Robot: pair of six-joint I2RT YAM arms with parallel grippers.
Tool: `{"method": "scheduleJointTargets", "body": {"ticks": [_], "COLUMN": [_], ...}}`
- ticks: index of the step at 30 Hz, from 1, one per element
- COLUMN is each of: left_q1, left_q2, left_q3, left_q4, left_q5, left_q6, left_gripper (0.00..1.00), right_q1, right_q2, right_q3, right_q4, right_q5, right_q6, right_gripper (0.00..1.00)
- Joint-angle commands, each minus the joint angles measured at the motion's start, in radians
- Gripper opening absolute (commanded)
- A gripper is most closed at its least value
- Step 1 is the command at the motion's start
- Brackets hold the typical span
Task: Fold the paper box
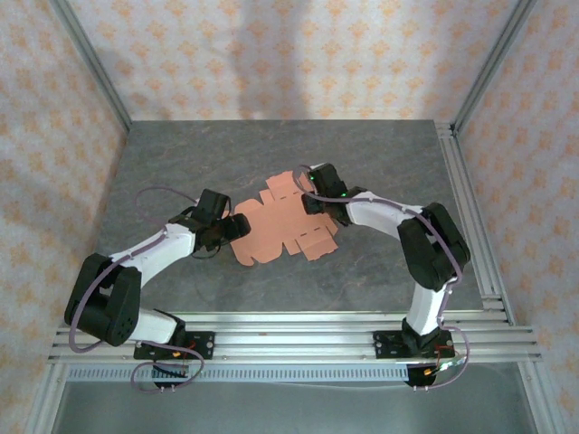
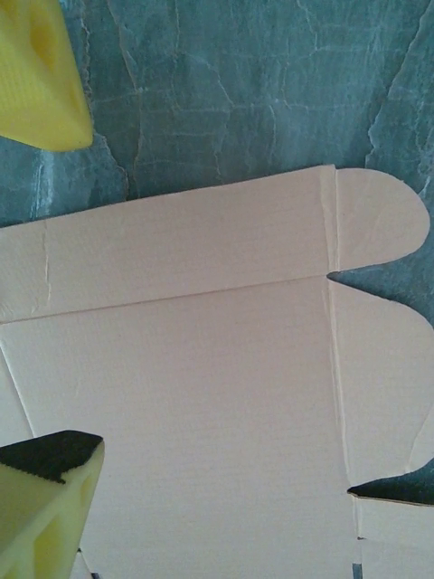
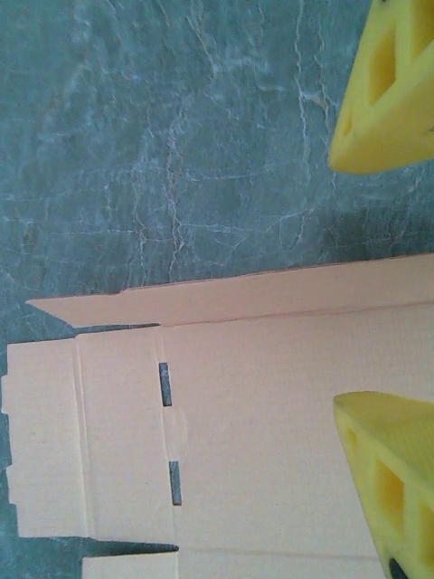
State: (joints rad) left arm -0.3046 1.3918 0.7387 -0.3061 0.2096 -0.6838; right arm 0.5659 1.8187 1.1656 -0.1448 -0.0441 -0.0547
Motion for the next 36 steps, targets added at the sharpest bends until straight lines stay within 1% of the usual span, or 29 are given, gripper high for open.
{"method": "scheduleJointTargets", "body": {"ticks": [1,3,7,10,12,15,16,18,19,20,22,23,25,28,32,33,36], "left_q1": [0.005,0.005,0.005,0.005,0.005,0.005,0.005,0.005,0.005,0.005,0.005,0.004,0.004,0.004,0.002,0.002,0.002], "left_q2": [0.018,0.021,0.021,0.023,0.023,0.023,0.023,0.023,0.023,0.023,0.025,0.026,0.029,0.032,0.032,0.031,0.031], "left_q3": [0.024,0.025,0.022,0.023,0.021,0.021,0.023,0.023,0.024,0.024,0.026,0.026,0.027,0.027,0.029,0.028,0.028], "left_q4": [-0.016,-0.017,-0.018,-0.021,-0.022,-0.021,-0.022,-0.021,-0.019,-0.018,-0.018,-0.019,-0.017,-0.016,-0.016,-0.016,-0.016], "left_q5": [0.015,0.016,0.017,0.016,0.016,0.015,0.013,0.015,0.015,0.016,0.015,0.016,0.016,0.02,0.021,0.021,0.018], "left_q6": [0.005,0.004,0.007,0.009,0.009,0.009,0.009,0.009,0.008,0.009,0.009,0.009,0.009,0.007,0.007,0.007,0.007], "left_gripper": [0.83,0.83,0.83,0.83,0.83,0.83,0.83,0.83,0.83,0.83,0.83,0.83,0.83,0.83,0.83,0.83,0.83], "right_q1": [-0.019,-0.02,-0.02,-0.021,-0.02,-0.02,-0.019,-0.018,-0.017,-0.017,-0.017,-0.016,-0.017,-0.013,0.01,0.021,0.067], "right_q2": [0.034,0.055,0.082,0.099,0.108,0.108,0.106,0.099,0.095,0.091,0.079,0.071,0.066,0.066,0.078,0.083,0.119], "right_q3": [0.006,0.015,0.033,0.05,0.06,0.066,0.066,0.068,0.068,0.068,0.06,0.056,0.054,0.053,0.062,0.067,0.11], "right_q4": [-0.035,-0.047,-0.057,-0.072,-0.085,-0.102,-0.104,-0.117,-0.122,-0.129,-0.127,-0.124,-0.127,-0.133,-0.152,-0.16,-0.219], "right_q5": [-0.135,-0.137,-0.132,-0.104,-0.083,-0.051,-0.043,-0.03,-0.017,-0.007,0.008,0.011,0.01,0.015,0.072,0.109,0.285], "right_q6": [0.039,0.035,0.031,0.018,0.005,-0.011,-0.016,-0.029,-0.035,-0.039,-0.041,-0.042,-0.043,-0.045,-0.071,-0.086,-0.128], "right_gripper": [0.65,0.63,0.55,0.47,0.39,0.19,0.14,0.13,0.16,0.23,0.25,0.24,0.16,0.0,0.0,0.0,0.0]}}
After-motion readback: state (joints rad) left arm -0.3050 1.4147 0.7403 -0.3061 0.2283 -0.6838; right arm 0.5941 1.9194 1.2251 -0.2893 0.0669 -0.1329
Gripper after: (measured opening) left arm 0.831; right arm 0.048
